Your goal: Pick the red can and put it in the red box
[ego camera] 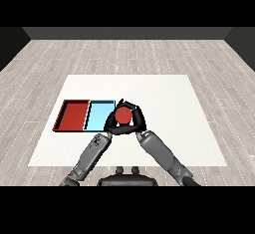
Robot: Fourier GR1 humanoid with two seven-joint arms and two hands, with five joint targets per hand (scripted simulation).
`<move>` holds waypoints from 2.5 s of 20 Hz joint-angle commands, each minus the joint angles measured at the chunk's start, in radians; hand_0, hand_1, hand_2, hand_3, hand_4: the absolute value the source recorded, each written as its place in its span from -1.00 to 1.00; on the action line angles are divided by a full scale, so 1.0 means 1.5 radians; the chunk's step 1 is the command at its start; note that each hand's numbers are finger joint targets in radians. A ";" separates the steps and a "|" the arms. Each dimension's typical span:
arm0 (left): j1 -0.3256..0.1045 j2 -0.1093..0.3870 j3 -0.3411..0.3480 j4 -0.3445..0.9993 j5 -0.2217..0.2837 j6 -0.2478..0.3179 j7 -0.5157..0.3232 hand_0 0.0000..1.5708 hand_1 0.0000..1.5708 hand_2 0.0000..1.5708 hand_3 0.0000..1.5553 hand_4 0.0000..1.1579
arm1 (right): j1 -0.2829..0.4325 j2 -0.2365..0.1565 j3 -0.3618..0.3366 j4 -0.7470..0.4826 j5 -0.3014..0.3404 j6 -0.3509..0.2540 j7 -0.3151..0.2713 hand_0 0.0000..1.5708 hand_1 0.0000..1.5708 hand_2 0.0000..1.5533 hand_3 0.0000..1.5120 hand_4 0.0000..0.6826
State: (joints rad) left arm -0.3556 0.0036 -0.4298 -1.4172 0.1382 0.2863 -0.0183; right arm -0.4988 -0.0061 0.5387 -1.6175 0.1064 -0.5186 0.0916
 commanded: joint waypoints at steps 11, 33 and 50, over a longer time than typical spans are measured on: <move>-0.012 -0.002 -0.007 -0.017 0.013 0.169 0.069 1.00 1.00 0.91 0.74 0.29 | -0.062 0.004 0.014 0.050 -0.024 -0.030 -0.011 0.91 0.91 0.86 0.82 0.55; 0.044 0.000 0.029 -0.075 -0.038 0.124 -0.005 1.00 1.00 1.00 0.92 0.96 | 0.038 0.003 -0.047 -0.027 0.038 0.057 0.021 -1.00 -1.00 -1.00 -1.00 -1.00; 0.007 0.074 0.164 -0.017 -0.070 0.104 0.007 1.00 1.00 1.00 0.91 0.94 | 0.276 -0.099 -0.218 -0.246 -0.122 0.160 -0.066 -1.00 -1.00 -1.00 -1.00 -1.00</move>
State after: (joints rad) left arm -0.3119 0.0709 -0.2440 -1.4531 0.0448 0.4422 -0.0302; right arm -0.1967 -0.1150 0.2793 -1.9416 -0.0062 -0.3236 0.0535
